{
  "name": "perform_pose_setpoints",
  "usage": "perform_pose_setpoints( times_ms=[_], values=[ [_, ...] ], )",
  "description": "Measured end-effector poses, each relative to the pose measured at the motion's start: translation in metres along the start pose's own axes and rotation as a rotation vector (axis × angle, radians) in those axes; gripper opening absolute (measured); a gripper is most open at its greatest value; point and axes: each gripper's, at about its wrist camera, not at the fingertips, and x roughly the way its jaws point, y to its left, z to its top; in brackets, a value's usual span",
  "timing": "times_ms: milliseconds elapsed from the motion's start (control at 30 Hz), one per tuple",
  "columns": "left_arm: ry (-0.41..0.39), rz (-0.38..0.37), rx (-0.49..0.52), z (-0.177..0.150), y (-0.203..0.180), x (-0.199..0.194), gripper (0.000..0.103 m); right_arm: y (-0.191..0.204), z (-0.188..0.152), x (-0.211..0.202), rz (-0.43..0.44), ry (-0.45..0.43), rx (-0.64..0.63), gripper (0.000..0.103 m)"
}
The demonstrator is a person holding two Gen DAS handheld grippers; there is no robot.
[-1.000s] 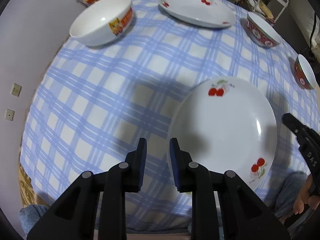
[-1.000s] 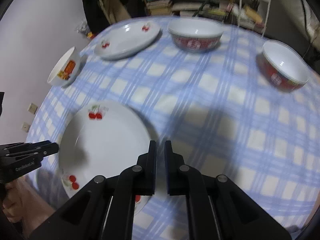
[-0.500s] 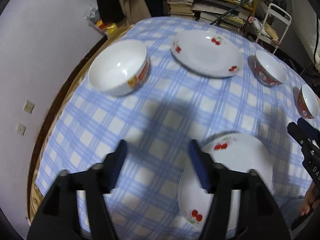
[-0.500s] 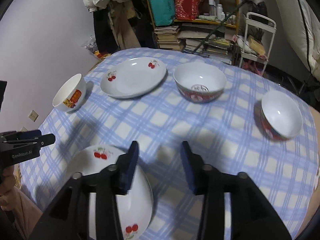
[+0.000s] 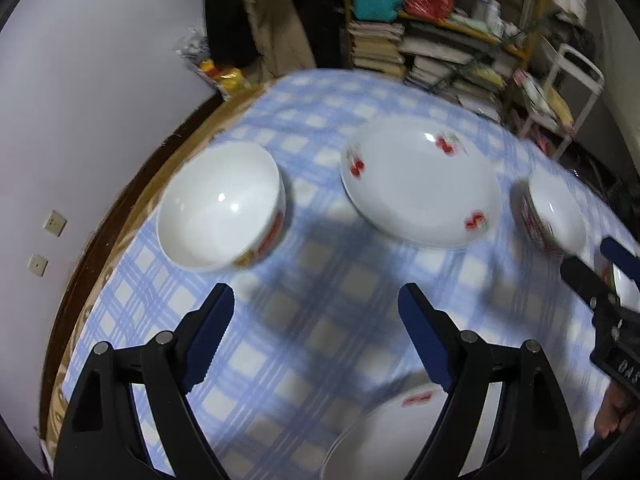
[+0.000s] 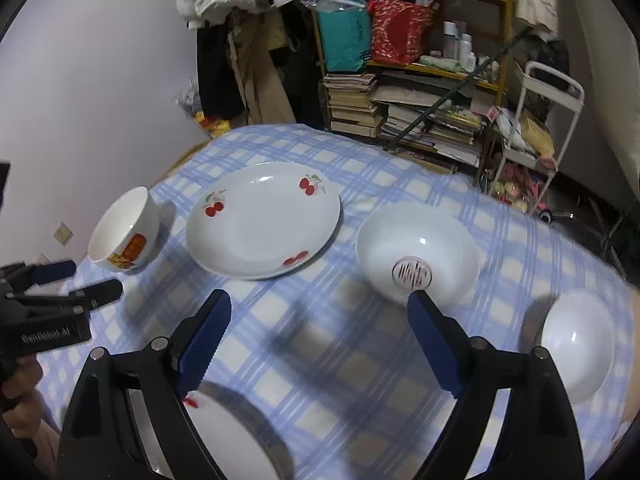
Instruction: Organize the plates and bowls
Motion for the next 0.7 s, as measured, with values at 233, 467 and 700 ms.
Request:
perform_pose_setpoints(
  times_ms=[233,467,700],
  values=[
    [0.037,-0.020,-0.016,0.014,-0.016,0.027,0.083,-0.018,0.022,0.017,0.009,-0.010,0.102,0.094],
    [0.034,-0.041,-0.006,0.026,-0.037,0.051,0.083,-0.020,0.042,0.034,0.000,-0.030,0.059,0.094],
    [0.051,-0.079,0.039,0.048,-0.049,0.074,0.083,-0.015,0.071,0.063,-0.022,0.012,-0.041,0.089]
  ],
)
